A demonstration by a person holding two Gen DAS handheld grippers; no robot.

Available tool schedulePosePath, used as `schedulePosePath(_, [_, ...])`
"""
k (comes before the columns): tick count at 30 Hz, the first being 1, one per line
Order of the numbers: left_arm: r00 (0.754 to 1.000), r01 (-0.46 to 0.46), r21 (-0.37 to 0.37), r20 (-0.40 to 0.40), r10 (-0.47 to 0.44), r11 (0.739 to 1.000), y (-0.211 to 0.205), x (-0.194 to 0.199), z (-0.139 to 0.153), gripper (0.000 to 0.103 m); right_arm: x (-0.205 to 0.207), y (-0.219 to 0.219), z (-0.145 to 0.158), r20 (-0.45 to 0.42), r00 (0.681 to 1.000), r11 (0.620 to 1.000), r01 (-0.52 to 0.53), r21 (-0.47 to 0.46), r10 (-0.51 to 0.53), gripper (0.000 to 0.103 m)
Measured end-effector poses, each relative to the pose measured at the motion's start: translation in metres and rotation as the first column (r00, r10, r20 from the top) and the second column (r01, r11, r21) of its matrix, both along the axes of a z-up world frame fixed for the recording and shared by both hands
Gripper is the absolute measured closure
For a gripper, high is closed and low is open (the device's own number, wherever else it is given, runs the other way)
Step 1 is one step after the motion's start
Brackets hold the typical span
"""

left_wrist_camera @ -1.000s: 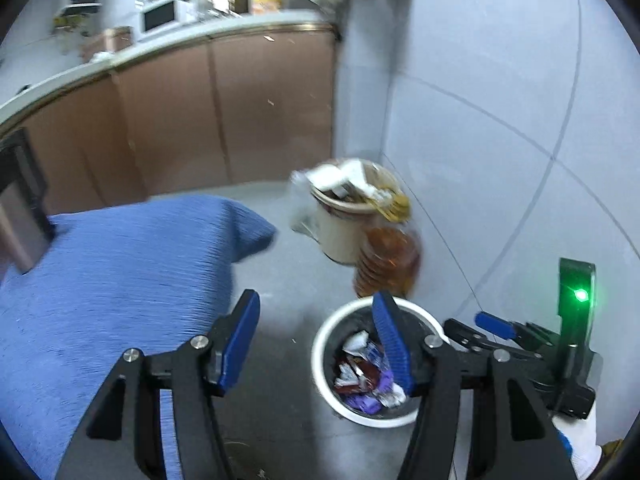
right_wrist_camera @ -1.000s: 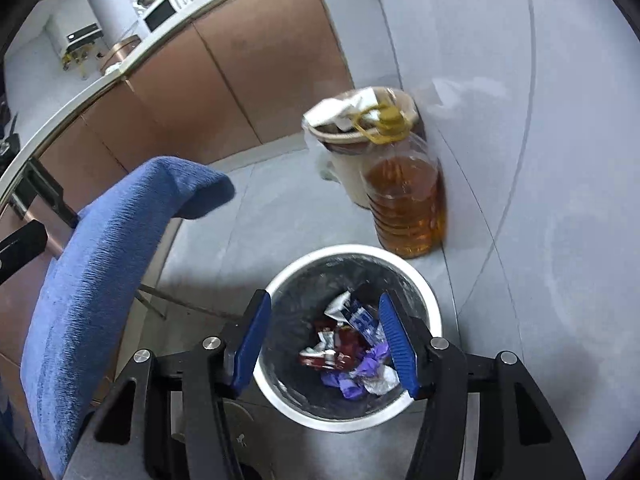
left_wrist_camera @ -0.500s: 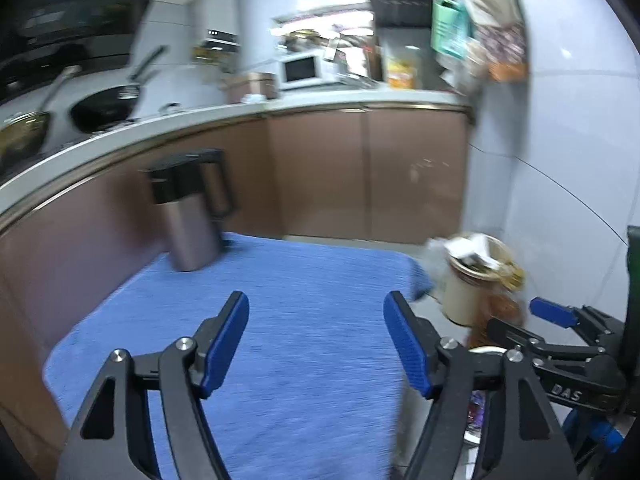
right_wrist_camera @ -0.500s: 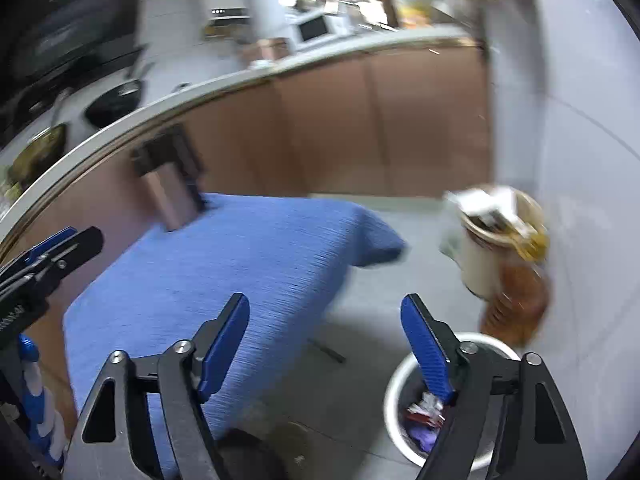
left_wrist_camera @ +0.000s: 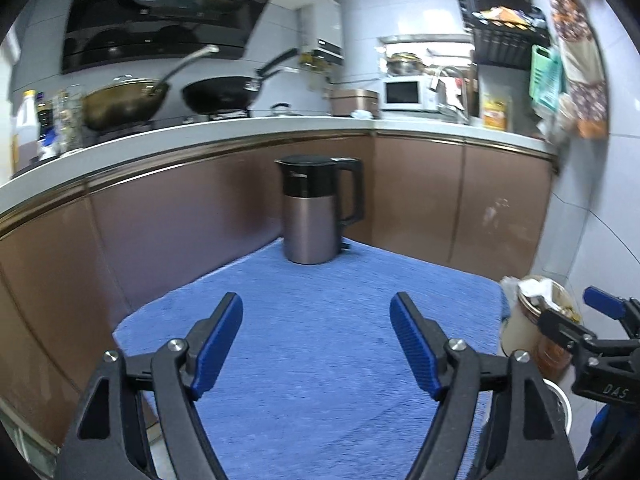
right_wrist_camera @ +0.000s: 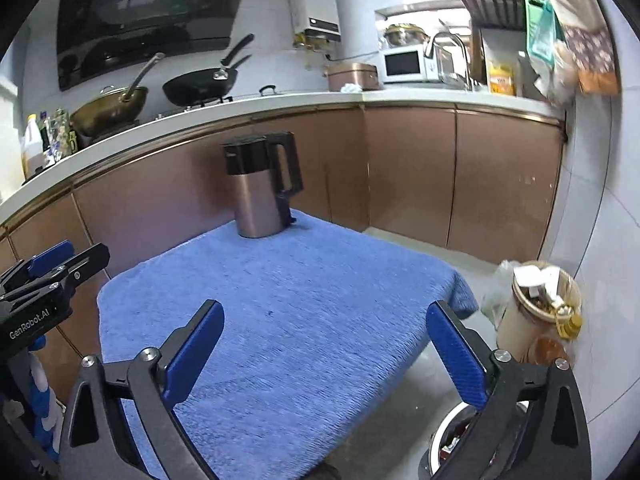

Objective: Collect trash

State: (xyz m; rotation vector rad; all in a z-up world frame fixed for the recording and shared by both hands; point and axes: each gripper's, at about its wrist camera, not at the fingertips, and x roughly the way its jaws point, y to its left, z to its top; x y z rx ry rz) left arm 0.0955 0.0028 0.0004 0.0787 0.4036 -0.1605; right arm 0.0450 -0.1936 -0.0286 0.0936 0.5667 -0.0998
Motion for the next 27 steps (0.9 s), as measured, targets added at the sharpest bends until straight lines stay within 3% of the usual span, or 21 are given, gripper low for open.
schedulePosePath(14, [0.991,-0.099,-0.01,0.087,0.099,0.995,0.031,-0.041,0.019,0.021,-0.016,0.044,0.027,0.071,0.996,0.995,-0.048,-0.088,0.054,0.001])
schedulePosePath(27, [0.97,-0.159,-0.029,0.183,0.162,0.987,0.041,-0.075,0.036,0.021,-0.04,0.04,0.044,0.14,0.99,0.988,0.053,-0.142,-0.033,0.0])
